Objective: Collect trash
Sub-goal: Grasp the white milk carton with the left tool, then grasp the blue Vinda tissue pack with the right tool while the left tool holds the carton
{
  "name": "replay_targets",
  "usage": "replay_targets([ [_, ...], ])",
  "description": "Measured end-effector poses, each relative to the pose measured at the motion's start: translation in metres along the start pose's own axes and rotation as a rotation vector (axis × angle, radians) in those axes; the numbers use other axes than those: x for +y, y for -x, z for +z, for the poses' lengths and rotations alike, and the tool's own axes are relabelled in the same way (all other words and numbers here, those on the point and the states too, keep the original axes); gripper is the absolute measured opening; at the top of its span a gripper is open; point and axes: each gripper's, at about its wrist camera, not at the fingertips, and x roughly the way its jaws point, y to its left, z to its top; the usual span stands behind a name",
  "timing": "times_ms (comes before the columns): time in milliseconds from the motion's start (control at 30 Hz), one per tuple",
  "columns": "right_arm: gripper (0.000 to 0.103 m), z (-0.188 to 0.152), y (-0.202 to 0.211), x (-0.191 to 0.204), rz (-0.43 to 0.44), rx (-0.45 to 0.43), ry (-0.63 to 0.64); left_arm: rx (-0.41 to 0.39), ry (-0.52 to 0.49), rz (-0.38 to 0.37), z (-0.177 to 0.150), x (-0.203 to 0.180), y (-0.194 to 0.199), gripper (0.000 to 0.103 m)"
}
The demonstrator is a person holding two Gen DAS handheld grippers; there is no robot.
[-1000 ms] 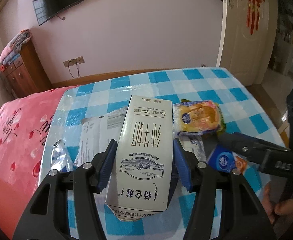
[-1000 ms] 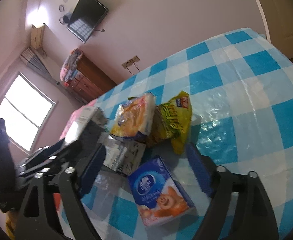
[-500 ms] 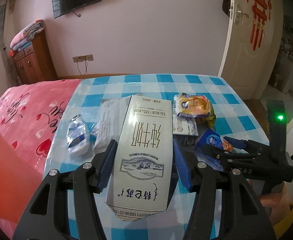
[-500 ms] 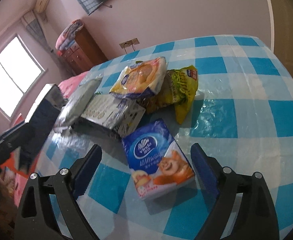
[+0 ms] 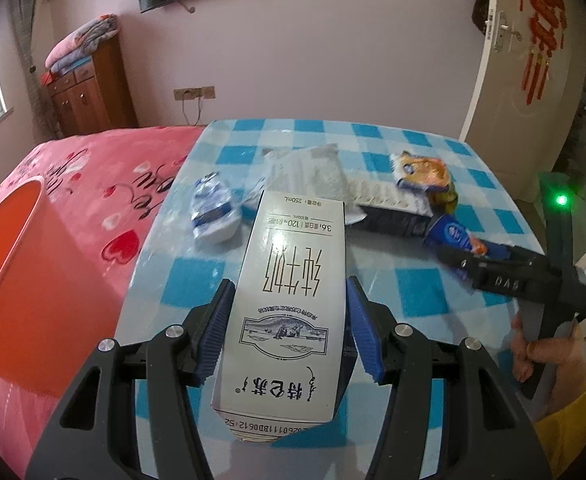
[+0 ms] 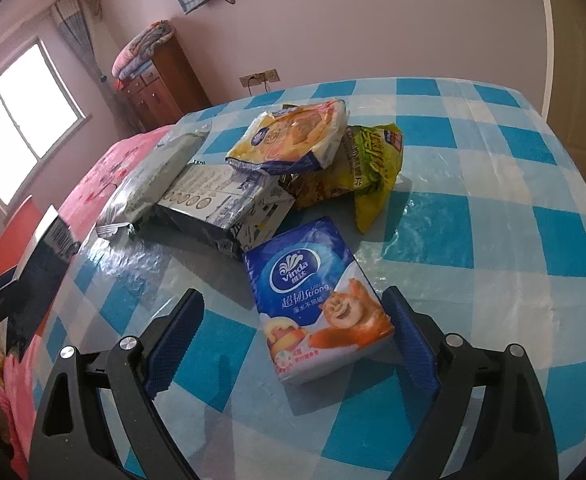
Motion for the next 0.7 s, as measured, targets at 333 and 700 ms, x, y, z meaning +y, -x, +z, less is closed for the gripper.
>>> replay_targets([
  [333, 0.069, -0.005, 0.003, 0.001, -0.083, -0.007, 0.028, -0.001, 0.022, -0.003, -0.018, 0.020, 0.011, 0.057],
  [700, 0.058, -0.013, 0.005, 0.013, -0.142, -0.014, 0.081, -0.006, 0.023, -0.060, -0.030, 0.027, 0.004, 0.057],
])
